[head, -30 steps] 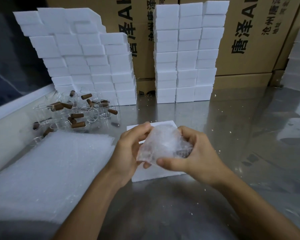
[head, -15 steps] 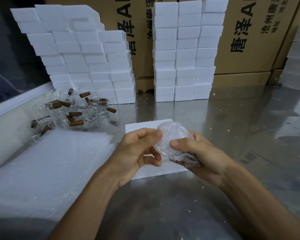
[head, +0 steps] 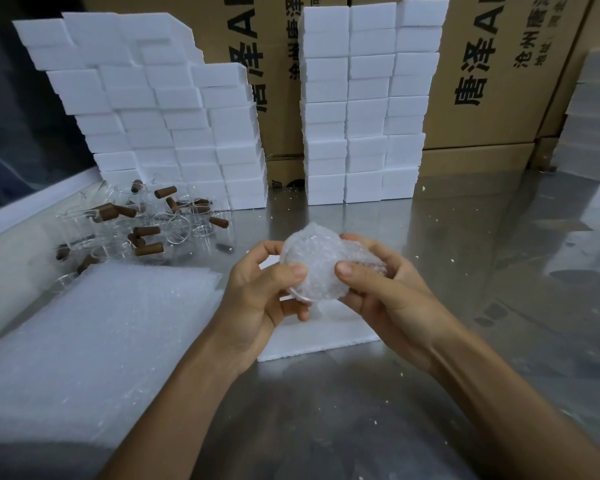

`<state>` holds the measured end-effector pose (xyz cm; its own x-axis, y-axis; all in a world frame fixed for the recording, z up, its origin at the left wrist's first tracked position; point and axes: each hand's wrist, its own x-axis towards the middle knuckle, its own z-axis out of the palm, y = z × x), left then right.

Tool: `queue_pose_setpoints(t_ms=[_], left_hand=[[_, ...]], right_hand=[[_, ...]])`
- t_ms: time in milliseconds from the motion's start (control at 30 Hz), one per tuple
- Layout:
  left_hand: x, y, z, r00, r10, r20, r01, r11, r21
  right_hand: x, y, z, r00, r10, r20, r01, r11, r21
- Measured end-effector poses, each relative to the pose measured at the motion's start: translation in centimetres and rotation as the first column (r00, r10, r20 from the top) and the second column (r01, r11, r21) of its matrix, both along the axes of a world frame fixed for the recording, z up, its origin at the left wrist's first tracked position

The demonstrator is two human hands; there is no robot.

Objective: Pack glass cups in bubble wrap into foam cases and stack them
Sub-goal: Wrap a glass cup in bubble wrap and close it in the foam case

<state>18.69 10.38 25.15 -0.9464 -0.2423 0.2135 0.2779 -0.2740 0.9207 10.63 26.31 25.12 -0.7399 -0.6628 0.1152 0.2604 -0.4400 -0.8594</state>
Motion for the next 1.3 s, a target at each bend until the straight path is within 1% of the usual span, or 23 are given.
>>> queue_pose_setpoints(t_ms=[67,167,367,467,600,700,833,933,1033,1133,1200,1233,1300], left_hand=[[0.0,0.0,0.0,1.000,0.001,-0.009,-0.002,0.999,-0.043],[0.1,-0.1,-0.1,1.000,-0.030,-0.006,0.029,0.994,-0.108],[0.1,-1.0,-0.4,0.999,-0.033,0.000,0.033,0.978,-0.208],[0.1,-1.4,-0.6,1.000,-0.008,-0.003,0.007,0.956,-0.292],[0.2,-2.0,-0.5,0.997,0.070,-0.041,-0.081,0.902,-0.424],[0.2,-2.0,-0.5,0.993,0.090,-0.073,-0.114,0.871,-0.479],[0.1,-1.6,-0.7,0.983,0.141,-0.122,-0.185,0.800,-0.570],[0.0,-1.4,-0.9,0.965,0.199,-0.168,-0.261,0.741,-0.619],[-0.1,-1.2,-1.1,0.927,0.255,-0.275,-0.375,0.636,-0.675],[-0.4,-1.1,-1.3,0.882,0.271,-0.384,-0.470,0.536,-0.701],[-0.4,-1.1,-1.4,0.856,0.283,-0.433,-0.517,0.498,-0.697],[-0.5,-1.2,-1.4,0.842,0.292,-0.453,-0.539,0.483,-0.690],[-0.5,-1.5,-1.6,0.815,0.314,-0.487,-0.579,0.465,-0.670]], right_hand=[[0.0,0.0,-0.2,1.000,-0.001,0.002,0.001,1.000,-0.015],[-0.1,0.2,-0.2,0.998,0.016,-0.067,-0.016,1.000,-0.001],[-0.7,1.0,-0.1,0.982,0.039,-0.183,-0.027,0.997,0.066],[-1.0,1.2,-0.2,0.961,-0.016,-0.278,0.057,0.989,0.139],[-1.2,1.4,-0.2,0.909,-0.078,-0.409,0.171,0.966,0.195],[-1.3,1.5,-0.2,0.861,-0.070,-0.504,0.201,0.956,0.212],[-1.3,1.7,-0.3,0.785,-0.058,-0.617,0.254,0.938,0.236],[-1.5,1.7,-0.4,0.723,-0.090,-0.685,0.343,0.907,0.243],[-1.6,1.5,-0.8,0.662,-0.113,-0.741,0.410,0.882,0.231],[-1.6,1.1,-1.2,0.621,-0.123,-0.774,0.423,0.884,0.199],[-1.7,1.0,-1.5,0.622,-0.115,-0.774,0.419,0.884,0.205],[-1.8,1.0,-1.6,0.644,-0.116,-0.756,0.409,0.887,0.212],[-1.9,0.8,-1.7,0.722,-0.159,-0.673,0.379,0.905,0.193]])
